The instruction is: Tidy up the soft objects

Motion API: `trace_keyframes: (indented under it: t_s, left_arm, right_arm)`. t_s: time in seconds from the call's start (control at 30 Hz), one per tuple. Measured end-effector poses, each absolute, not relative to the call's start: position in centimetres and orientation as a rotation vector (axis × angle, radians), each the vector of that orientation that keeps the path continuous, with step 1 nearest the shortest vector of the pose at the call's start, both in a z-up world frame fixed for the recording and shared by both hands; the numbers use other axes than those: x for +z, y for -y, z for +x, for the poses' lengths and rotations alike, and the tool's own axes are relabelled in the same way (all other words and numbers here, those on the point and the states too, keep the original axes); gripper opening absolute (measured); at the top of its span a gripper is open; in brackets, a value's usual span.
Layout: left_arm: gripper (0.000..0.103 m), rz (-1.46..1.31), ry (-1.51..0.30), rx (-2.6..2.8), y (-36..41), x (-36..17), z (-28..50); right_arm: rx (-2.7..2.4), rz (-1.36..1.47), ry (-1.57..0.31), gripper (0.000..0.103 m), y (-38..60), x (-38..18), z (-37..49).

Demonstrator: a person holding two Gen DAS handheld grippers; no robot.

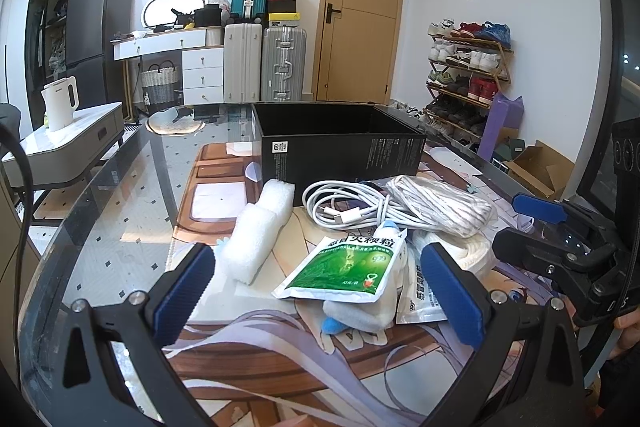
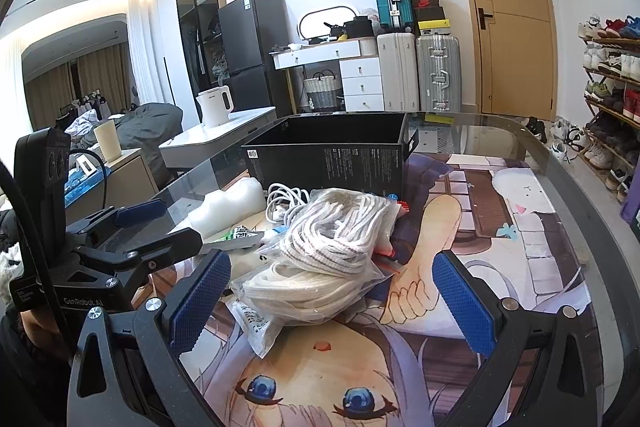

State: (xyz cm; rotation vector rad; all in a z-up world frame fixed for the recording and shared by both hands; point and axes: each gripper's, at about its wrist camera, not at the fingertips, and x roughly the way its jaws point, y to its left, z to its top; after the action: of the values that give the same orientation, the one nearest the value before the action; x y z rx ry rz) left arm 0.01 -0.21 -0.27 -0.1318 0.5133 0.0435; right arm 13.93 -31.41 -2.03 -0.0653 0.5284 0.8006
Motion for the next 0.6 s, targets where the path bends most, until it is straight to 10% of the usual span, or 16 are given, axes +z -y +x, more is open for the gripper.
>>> trace_keyframes:
  t_s: [0.6]
  left_arm:
    - [0.103, -0.128, -0.512, 0.046, 0.28, -0.18, -0.02]
  right_arm:
    - [0.802, -0.073, -0.529, 0.103, 31.26, -2.26, 13.87]
